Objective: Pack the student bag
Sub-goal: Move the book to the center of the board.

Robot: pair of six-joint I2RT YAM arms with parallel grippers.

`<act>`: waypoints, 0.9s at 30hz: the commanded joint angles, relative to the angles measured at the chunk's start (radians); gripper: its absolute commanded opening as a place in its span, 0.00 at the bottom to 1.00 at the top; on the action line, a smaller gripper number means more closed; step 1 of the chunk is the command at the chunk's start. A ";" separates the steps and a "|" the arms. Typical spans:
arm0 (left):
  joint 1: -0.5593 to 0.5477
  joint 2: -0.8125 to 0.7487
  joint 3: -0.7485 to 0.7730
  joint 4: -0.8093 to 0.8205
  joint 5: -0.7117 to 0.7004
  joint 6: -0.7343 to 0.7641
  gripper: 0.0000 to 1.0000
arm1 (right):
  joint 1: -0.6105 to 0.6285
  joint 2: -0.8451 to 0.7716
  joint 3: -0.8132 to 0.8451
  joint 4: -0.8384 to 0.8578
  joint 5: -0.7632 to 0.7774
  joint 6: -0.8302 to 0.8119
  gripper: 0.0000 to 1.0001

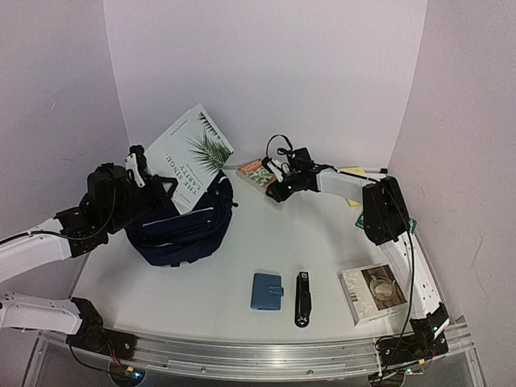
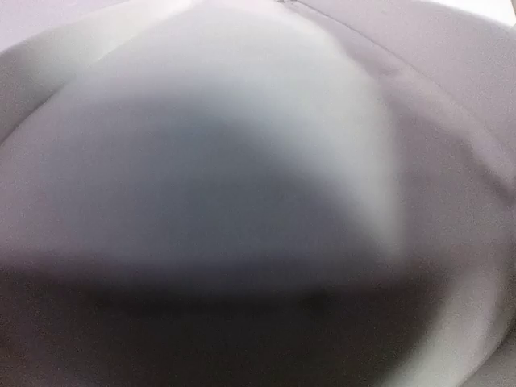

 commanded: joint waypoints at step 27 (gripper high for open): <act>0.004 -0.041 0.000 0.066 -0.014 0.034 0.00 | -0.017 0.036 0.079 -0.005 0.096 0.079 0.00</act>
